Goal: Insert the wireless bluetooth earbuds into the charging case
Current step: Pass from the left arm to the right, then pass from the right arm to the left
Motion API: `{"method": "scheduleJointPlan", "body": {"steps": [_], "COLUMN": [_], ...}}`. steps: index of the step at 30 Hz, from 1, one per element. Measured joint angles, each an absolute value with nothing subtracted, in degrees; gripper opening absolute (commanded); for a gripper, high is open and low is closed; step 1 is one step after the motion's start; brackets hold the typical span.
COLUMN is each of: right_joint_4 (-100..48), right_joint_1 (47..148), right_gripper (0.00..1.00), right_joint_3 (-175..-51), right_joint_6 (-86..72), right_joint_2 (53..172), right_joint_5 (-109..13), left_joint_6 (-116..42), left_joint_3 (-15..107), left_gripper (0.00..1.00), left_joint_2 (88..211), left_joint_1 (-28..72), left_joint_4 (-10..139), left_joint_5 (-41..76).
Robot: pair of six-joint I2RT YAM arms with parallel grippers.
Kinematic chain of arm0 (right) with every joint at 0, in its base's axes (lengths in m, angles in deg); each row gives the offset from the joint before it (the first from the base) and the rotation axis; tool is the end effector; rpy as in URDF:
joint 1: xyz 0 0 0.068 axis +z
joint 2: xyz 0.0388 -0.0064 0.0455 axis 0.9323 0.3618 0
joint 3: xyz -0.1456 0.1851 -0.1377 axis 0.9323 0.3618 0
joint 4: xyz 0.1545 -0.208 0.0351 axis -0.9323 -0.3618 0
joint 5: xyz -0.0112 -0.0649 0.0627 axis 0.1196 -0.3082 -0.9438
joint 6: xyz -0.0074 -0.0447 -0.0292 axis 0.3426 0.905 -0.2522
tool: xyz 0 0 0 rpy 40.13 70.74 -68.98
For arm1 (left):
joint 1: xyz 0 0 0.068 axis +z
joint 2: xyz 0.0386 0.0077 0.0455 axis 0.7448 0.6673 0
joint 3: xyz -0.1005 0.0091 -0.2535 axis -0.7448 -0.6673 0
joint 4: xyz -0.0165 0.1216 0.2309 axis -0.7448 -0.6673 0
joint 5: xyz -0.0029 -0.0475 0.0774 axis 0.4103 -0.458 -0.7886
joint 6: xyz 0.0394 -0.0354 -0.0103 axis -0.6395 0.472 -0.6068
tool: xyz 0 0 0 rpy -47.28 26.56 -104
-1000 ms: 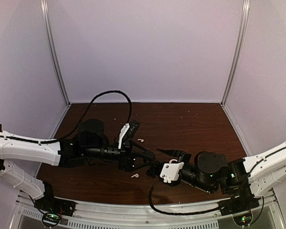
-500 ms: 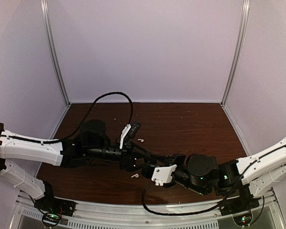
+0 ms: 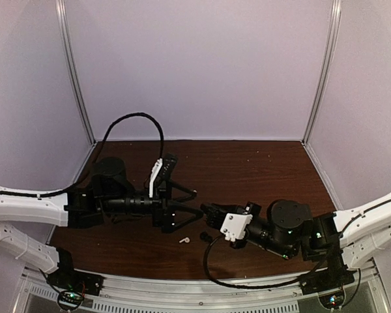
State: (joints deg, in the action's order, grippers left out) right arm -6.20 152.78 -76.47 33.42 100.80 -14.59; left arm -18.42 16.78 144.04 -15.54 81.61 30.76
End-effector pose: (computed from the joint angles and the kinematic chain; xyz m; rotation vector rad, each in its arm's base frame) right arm 0.0440 0.2700 0.2690 -1.3056 1.1703 0.2477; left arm 0.1136 -0.2588 0.2887 0.8610 1.7529 -1.4794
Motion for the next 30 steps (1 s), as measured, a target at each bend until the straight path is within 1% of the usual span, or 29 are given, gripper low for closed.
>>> {"method": "scheduleJointPlan", "body": {"steps": [2,7,8,10,12,17,23,26,27,30], "right_joint_4": [-5.81,-3.29,-2.46,-1.09,0.36,2.67,3.11,2.96,2.91,2.87], "right_joint_1": [151.86,149.08,148.21,147.05,146.09,145.63,145.63,145.61,145.63,145.61], "right_gripper": [0.00,0.00,0.00,0.00,0.00,0.00,0.00,0.01,0.01,0.01], "right_joint_3": [-75.59,-72.77,-72.12,-71.48,-71.27,-71.27,-71.29,-71.33,-71.33,-71.37], "right_joint_6": [31.34,24.80,23.21,20.15,17.09,10.75,5.31,3.32,2.90,1.83], "right_joint_2": [98.35,92.27,90.90,89.13,87.86,86.59,86.42,86.42,86.46,86.83], "right_joint_5": [-15.92,-21.58,-23.48,-26.32,-29.41,-37.30,-45.19,-47.83,-48.33,-50.06], "left_joint_6": [-20.50,-26.29,-27.76,-30.64,-33.70,-42.05,-48.48,-49.77,-50.12,-50.71], "left_joint_3": [16.21,12.96,12.06,10.77,10.55,12.08,15.49,16.26,16.45,16.74], "left_gripper": [0.98,0.98,0.96,0.89,0.85,0.70,0.62,0.55,0.51,0.47], "left_joint_2": [140.52,133.64,133.16,133.40,135.04,140.39,142.80,143.06,143.19,143.47], "left_joint_1": [-15.54,-15.54,-15.54,-15.56,-16.17,-21.77,-24.65,-25.11,-25.26,-25.59], "left_joint_4": [81.77,84.08,84.72,85.42,85.44,83.75,83.65,84.19,84.39,84.74], "left_joint_5": [29.49,27.09,27.06,27.96,28.86,28.51,27.33,26.98,26.87,26.41]}}
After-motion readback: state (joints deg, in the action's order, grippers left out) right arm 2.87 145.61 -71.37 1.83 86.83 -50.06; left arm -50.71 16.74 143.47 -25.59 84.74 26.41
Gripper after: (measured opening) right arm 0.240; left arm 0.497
